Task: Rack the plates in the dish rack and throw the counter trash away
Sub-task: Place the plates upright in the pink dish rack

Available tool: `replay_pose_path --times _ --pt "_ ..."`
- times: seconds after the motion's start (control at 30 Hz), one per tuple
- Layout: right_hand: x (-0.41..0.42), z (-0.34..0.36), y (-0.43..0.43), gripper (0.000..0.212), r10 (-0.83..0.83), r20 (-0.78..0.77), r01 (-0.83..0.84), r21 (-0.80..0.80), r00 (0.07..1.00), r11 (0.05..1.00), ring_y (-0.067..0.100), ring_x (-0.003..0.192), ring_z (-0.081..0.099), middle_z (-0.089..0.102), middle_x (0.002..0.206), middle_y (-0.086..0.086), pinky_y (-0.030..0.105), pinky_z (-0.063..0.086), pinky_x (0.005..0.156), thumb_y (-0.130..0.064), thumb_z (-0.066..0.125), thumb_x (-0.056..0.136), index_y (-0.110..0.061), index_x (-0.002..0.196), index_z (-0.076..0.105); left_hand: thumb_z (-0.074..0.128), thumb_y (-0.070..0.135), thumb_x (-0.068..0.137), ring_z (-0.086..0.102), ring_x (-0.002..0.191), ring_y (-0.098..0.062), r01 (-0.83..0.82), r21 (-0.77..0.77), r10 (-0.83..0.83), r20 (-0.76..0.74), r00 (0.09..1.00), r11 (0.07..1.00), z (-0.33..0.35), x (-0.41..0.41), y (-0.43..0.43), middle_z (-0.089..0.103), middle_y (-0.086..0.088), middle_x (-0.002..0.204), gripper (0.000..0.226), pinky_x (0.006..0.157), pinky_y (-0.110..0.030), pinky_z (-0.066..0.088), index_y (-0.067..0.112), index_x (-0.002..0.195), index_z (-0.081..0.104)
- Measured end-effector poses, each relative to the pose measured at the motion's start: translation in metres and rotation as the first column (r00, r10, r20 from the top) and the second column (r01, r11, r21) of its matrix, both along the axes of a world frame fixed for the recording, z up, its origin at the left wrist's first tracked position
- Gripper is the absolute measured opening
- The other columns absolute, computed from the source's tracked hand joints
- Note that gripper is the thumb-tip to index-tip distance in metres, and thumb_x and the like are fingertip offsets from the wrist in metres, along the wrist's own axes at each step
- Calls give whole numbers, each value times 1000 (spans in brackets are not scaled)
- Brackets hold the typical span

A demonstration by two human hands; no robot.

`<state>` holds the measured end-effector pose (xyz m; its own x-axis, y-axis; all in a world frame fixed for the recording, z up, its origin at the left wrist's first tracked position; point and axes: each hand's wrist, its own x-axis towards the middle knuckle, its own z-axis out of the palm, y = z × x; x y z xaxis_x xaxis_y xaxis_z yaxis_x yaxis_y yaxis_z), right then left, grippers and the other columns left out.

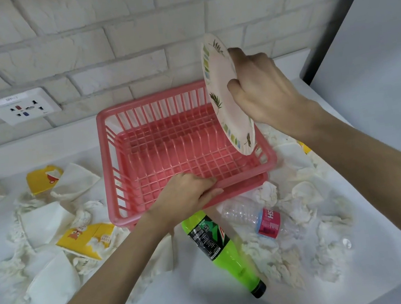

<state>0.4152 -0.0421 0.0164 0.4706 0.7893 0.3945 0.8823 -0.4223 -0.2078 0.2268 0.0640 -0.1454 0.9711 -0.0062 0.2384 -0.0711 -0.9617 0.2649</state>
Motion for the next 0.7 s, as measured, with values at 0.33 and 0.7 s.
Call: replay_pose_path --times 0.33,0.7 --pt "9 -10 -4 23 -55 0 55 -53 998 997 20 49 26 27 55 5 31 13 46 0 42 80 3 102 47 31 54 101 65 57 -20 13 35 -16 95 995 999 2 0 -1 71 3 70 57 52 -30 51 15 96 73" --pt "19 -38 -17 26 -86 -100 87 4 991 996 38 55 34 42 63 18 34 22 54 -9 34 73 1 95 45 25 57 102 68 63 -20 17 6 -17 57 998 1000 5 -1 -2 74 3 77 63 56 -34 53 15 96 72"
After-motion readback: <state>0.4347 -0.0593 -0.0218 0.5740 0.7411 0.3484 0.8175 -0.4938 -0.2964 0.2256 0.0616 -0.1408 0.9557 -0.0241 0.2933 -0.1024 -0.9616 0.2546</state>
